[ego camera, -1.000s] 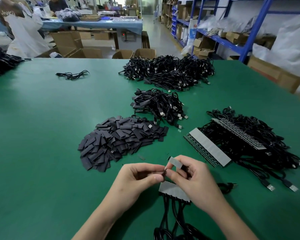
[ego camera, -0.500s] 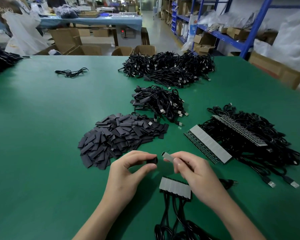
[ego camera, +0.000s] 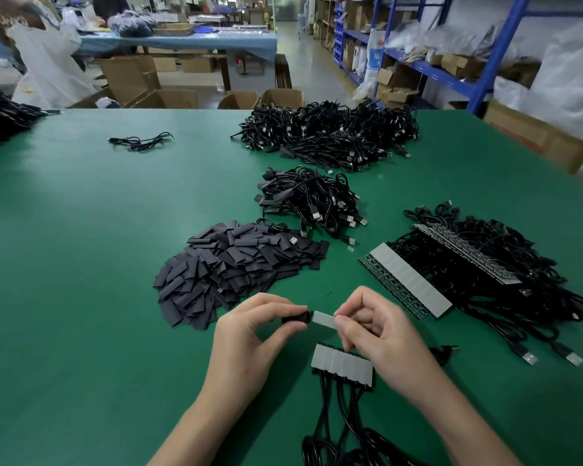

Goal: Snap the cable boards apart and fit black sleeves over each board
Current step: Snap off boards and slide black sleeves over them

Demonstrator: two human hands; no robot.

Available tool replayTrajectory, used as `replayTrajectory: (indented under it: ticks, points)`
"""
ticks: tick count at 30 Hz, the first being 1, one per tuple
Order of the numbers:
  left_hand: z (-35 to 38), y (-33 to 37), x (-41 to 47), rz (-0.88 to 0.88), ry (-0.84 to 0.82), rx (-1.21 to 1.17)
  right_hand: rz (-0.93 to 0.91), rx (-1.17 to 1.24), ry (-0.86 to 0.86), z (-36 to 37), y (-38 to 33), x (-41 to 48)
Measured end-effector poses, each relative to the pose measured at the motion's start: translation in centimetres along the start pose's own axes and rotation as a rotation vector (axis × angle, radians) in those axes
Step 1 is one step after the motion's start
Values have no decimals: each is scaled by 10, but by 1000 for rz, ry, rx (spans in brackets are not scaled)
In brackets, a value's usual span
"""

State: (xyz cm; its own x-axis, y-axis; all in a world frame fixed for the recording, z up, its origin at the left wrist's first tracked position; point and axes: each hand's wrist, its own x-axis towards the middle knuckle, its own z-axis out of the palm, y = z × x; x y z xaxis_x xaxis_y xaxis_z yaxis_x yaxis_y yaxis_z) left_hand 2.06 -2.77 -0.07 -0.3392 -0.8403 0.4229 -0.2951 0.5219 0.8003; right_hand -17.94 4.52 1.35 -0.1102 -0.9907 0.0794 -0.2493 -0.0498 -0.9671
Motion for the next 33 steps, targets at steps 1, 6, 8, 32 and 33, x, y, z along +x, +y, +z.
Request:
replayTrajectory:
  ticks: [1, 6, 8, 32, 33]
  points:
    - [0, 0, 0, 11, -3, 12, 7, 1, -4, 0, 0, 0]
    - [0, 0, -1, 42, -7, 57, 33, -65, -14, 0, 0, -1]
    - [0, -1, -2, 53, -13, 80, 39, -83, -13, 0, 0, -1]
    - [0, -3, -3, 88, -181, 161, 72, -118, -16, -1, 1, -1]
    - [0, -3, -3, 89, -180, 159, 73, -109, -32, 1, 1, -1]
